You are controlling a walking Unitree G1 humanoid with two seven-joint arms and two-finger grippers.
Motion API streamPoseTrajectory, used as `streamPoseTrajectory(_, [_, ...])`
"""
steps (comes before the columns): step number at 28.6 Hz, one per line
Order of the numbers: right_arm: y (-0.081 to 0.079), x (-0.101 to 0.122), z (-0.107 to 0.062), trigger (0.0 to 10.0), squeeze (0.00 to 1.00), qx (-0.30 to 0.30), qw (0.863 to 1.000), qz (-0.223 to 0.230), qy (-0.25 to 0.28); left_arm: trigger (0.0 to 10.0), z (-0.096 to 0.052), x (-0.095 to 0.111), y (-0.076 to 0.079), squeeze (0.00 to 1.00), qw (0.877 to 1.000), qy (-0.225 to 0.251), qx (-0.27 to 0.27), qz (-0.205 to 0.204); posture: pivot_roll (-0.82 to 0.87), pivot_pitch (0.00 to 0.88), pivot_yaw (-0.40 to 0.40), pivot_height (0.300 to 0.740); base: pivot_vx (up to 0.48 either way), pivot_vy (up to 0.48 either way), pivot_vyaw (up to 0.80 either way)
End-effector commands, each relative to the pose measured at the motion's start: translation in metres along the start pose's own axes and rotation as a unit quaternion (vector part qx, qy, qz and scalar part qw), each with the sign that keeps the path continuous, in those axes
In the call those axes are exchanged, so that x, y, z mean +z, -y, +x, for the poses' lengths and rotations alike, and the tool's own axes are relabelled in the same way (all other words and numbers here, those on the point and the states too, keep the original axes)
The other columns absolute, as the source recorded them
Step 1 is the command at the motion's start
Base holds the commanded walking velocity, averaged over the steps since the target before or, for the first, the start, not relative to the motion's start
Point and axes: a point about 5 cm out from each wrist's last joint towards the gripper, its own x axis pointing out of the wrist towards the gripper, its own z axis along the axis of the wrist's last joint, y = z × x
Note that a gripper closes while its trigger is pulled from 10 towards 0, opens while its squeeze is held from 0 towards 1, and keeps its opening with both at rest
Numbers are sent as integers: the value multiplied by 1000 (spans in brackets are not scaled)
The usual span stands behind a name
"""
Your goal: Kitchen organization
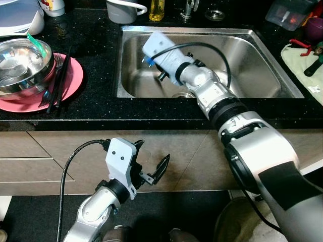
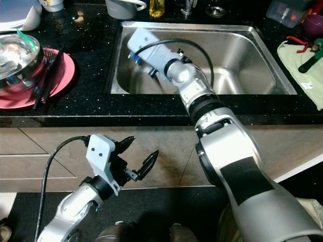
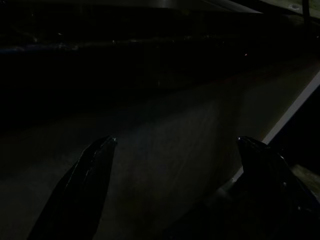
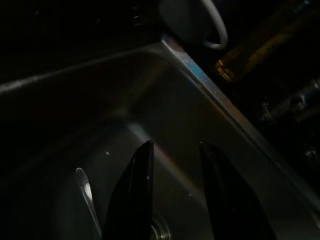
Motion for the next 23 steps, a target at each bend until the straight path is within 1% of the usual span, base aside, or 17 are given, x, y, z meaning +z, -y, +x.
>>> streamPoseTrajectory(1, [9,-1,-2,10000,0,-10,999,45,13,10000,0,-3,1,0,1000,-8,-1,-1,43,138,-100,740,0,0,0])
streamPoseTrajectory(2, [12,-1,-4,10000,0,-11,997,76,26,10000,0,-2,1,0,1000,-7,-1,-1,43,138,-100,740,0,0,0])
streamPoseTrajectory(3, [17,2,-6,10000,0,-4,988,142,59,10000,1,-2,1,0,1000,-6,-2,-1,43,138,-100,740,0,0,0])
streamPoseTrajectory(4, [21,4,-8,10000,0,1,979,187,84,10000,1,-1,2,0,1000,-6,-2,0,43,138,-100,740,0,0,0])
streamPoseTrajectory(5, [25,8,-11,10000,0,21,960,245,131,10000,1,-1,1,0,1000,-6,-1,0,44,133,-94,740,0,0,0])
streamPoseTrajectory(7, [29,15,-19,10000,0,74,916,327,218,10000,1,-1,-1,0,1000,-6,0,4,44,131,-92,740,0,0,0])
streamPoseTrajectory(8, [29,15,-19,10000,0,74,916,327,218,10000,1,-1,-1,0,1000,-6,0,4,44,131,-92,740,0,0,0])
streamPoseTrajectory(9, [29,15,-34,10000,0,134,870,370,298,10000,2,0,-3,0,1000,-5,1,6,42,124,-83,740,0,0,0])
streamPoseTrajectory(10, [29,15,-34,10000,0,134,870,370,298,10000,2,0,-3,0,1000,-5,1,6,42,124,-83,740,0,0,0])
streamPoseTrajectory(11, [28,10,-48,10000,0,165,844,378,342,10000,2,1,-5,0,1000,-3,1,8,41,121,-79,740,0,0,0])
streamPoseTrajectory(12, [28,10,-48,10000,0,165,844,378,342,10000,2,1,-5,0,1000,-3,1,8,41,121,-79,740,0,0,0])
streamPoseTrajectory(13, [29,2,-59,10000,0,170,838,378,356,10000,3,2,-6,0,1000,-2,1,11,39,118,-72,740,0,0,0])
streamPoseTrajectory(14, [30,-2,-63,10000,0,170,836,378,358,10000,3,2,-7,0,1000,-2,1,12,39,118,-72,740,0,0,0])
streamPoseTrajectory(17, [34,-5,-79,10000,0,188,812,395,386,10000,3,3,-8,0,1000,-1,-3,13,39,112,-67,740,0,0,0])
streamPoseTrajectory(19, [31,-6,-93,10000,0,216,796,396,403,10000,3,4,-8,0,1000,-1,-4,15,39,108,-63,740,0,0,0])
streamPoseTrajectory(20, [31,-6,-93,10000,0,216,796,396,403,10000,3,4,-8,0,1000,-1,-4,15,39,108,-63,740,0,0,0])
streamPoseTrajectory(23, [24,-15,-111,10000,0,260,777,403,409,10000,2,3,-12,0,1000,-5,1,19,37,103,-59,740,0,0,0])
